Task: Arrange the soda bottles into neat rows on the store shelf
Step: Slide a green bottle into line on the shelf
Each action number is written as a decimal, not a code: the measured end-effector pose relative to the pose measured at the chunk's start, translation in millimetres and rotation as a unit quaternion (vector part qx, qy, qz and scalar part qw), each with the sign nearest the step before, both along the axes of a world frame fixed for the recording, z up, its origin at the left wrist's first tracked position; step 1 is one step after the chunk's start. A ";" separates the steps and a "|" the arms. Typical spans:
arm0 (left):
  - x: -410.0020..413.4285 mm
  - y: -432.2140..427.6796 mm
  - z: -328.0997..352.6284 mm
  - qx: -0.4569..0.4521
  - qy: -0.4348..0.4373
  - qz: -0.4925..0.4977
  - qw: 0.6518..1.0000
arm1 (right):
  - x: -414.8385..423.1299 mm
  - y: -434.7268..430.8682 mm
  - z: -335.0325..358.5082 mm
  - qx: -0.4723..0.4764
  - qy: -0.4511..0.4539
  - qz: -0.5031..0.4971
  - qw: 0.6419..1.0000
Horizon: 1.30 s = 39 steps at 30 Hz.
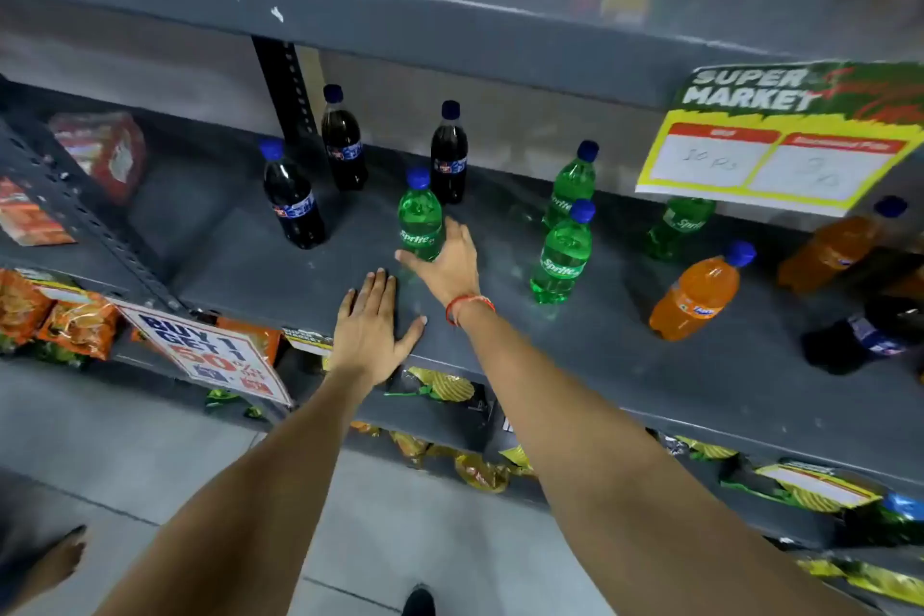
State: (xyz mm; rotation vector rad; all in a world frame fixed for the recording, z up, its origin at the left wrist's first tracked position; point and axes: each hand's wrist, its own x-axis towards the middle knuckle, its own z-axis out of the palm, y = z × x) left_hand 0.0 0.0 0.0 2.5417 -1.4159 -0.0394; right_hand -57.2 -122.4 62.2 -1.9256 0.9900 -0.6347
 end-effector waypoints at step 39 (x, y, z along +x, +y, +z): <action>-152.5 -62.3 0.9 0.037 -0.071 -0.246 0.966 | -239.7 -32.1 -21.5 -0.056 -0.023 -0.132 0.989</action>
